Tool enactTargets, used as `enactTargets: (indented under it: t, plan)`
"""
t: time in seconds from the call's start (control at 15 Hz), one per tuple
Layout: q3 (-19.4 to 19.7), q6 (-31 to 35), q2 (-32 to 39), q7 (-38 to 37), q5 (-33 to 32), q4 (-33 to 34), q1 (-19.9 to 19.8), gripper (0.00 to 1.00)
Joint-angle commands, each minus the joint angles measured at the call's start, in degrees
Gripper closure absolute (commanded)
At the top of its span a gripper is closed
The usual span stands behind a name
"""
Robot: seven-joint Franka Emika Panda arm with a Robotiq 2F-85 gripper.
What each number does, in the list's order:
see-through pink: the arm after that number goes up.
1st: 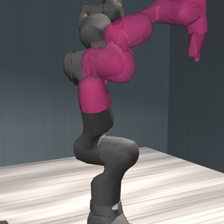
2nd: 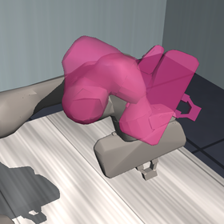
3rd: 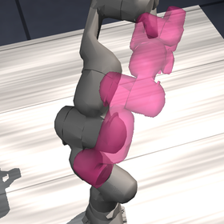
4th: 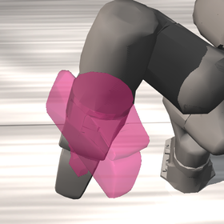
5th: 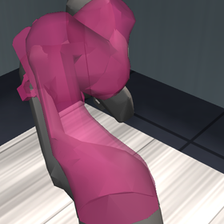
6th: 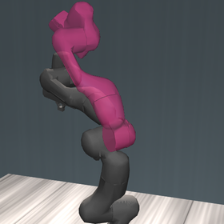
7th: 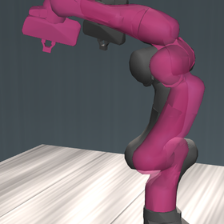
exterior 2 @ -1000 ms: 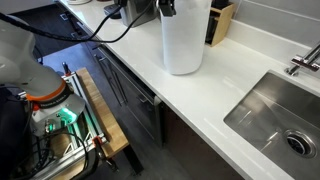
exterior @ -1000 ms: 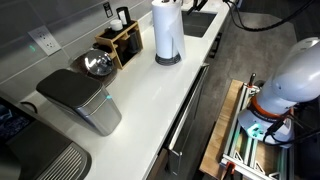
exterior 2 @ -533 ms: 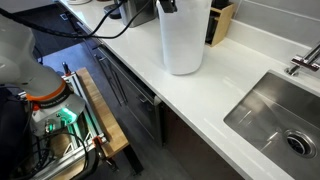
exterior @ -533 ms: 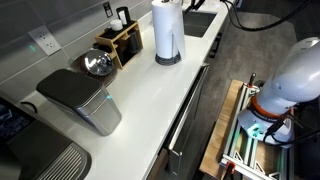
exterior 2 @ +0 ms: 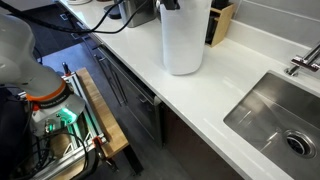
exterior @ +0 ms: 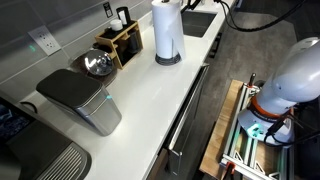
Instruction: Remove the paper towel from the paper towel holder and put it on the counter
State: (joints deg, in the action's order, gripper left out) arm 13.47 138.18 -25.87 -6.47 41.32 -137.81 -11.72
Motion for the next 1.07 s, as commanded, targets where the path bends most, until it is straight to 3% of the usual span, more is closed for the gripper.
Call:
enactTargets:
  t: [0.0,0.47,0.53,0.6,0.67,0.73,0.93,1.0]
  plan:
    - [-1.88,3.01,1.34,-4.3,-1.58,0.0,-0.77,0.0]
    - [-3.38,6.48,2.17,-11.48,-7.2,-0.02,-2.0,0.0]
    - [-3.39,6.44,2.1,-12.28,-8.13,-0.06,-2.09,0.04]
    - [-3.3,6.24,2.01,-12.95,-8.83,-0.03,-2.11,0.19]
    - [-3.21,6.05,1.91,-13.61,-9.31,0.04,-2.06,0.28]
    - [-3.12,5.92,1.83,-14.02,-9.56,0.1,-1.97,0.31]
    - [-3.08,5.71,1.48,-15.18,-10.14,0.53,-1.86,0.53]
    - [-3.1,5.66,1.37,-15.4,-10.55,0.53,-1.88,0.54]
